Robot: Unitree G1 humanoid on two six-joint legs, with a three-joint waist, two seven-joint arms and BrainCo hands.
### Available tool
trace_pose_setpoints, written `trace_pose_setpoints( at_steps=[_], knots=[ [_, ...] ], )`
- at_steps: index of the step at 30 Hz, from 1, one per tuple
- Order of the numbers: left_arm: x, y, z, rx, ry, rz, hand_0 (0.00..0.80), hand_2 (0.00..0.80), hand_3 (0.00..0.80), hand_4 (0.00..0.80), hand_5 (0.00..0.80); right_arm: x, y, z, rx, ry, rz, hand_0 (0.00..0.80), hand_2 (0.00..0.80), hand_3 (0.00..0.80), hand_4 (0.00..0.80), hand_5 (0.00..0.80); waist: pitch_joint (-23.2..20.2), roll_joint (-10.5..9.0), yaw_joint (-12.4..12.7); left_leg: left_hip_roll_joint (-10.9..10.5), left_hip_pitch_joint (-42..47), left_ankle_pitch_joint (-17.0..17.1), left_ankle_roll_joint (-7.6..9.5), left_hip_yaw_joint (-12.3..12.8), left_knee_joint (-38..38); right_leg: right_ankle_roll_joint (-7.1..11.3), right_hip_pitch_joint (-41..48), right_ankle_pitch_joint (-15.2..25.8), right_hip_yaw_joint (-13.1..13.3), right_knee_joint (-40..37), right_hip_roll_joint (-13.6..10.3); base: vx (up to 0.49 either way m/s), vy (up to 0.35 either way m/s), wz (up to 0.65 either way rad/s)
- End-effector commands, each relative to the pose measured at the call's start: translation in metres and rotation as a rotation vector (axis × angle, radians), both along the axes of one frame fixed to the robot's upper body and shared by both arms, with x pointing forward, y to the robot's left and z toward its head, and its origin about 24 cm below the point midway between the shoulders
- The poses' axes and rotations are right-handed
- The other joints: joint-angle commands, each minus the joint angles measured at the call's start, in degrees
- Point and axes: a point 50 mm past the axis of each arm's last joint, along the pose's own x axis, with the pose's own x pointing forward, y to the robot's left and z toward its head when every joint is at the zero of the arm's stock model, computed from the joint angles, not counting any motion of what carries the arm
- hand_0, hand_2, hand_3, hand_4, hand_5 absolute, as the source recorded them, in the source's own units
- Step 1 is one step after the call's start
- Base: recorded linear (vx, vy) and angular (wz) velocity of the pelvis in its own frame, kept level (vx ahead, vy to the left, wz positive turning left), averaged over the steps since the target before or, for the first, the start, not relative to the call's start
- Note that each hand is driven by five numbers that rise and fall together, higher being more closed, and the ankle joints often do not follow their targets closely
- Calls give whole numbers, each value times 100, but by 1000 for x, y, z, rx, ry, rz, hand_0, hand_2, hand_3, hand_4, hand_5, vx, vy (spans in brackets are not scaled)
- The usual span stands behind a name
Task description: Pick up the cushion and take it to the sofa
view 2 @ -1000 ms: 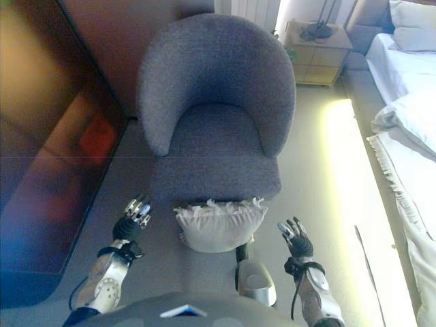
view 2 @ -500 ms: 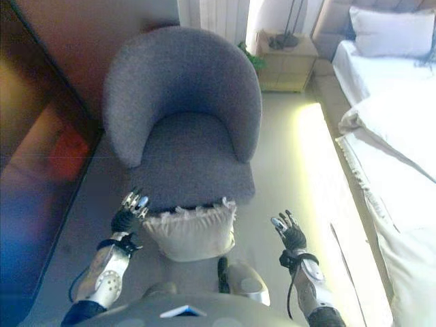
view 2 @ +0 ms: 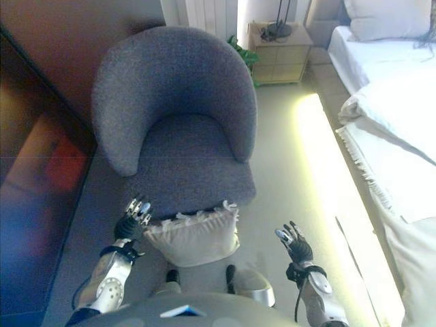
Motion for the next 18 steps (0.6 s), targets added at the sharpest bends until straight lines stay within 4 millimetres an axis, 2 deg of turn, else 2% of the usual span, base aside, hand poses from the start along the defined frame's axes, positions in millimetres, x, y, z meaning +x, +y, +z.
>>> trace_pose_setpoints(
  at_steps=[1, 3, 9, 11, 13, 15, 18],
  knots=[
    [4, 26, 19, 57, -106, 28, 0, 0, 0, 0, 0, 24, 16, 16, 37, -165, 7, 0, 0, 0, 0, 0, -61, -450, 89, -119, -179, 195, -288, 77, -196, 785, 658, 17, -201, -446, -739, 157, 245, -7],
    [2, 26, 15, 66, -83, 34, 0, 0, 0, 0, 0, 30, 22, 17, 44, -172, 5, 0, 0, 0, 0, 0, -23, -460, 130, -225, -172, 90, -210, 107, -92, 843, 649, -17, -235, -286, -861, 151, 236, -4],
    [-2, 34, 13, 107, -70, 44, 0, 0, 0, 0, 0, 44, 38, 20, 99, -195, 50, 0, 0, 0, 0, 0, -20, -562, 261, -622, -177, -375, 144, 229, 438, 1128, 565, 262, -301, 258, -1329, 149, 202, -13],
    [0, 35, 14, 130, -64, 30, 0, 0, 0, 0, 0, 48, 42, 21, 108, -204, 41, 0, 0, 0, 0, 0, -22, -592, 314, -720, -154, -480, 257, 228, 546, 1141, 508, 389, -334, 595, -1428, 117, 139, -6],
    [3, 37, 14, 148, -61, 20, 0, 0, 0, 0, 0, 49, 45, 20, 113, -203, 28, 0, 0, 0, 0, 0, -18, -583, 314, -797, -77, -558, 355, 272, 565, 1124, 228, 680, -343, 1224, -1440, 114, 133, -17],
    [4, 40, 15, 160, -56, 18, 0, 0, 0, 0, 0, 47, 44, 18, 103, -190, 26, 0, 0, 0, 0, 0, -13, -568, 299, -833, -4, -602, 381, 300, 552, 1081, 38, 779, -385, 1448, -1432, 127, 77, -23],
    [12, 48, 19, 182, -66, 17, 0, 0, 0, 0, 0, 41, 37, 16, 78, -171, 33, 0, 0, 0, 0, 0, -6, -609, 260, -848, 79, -646, 277, 323, 559, 1055, 77, 885, -490, 745, -1574, 157, -53, -13]
  ],
)
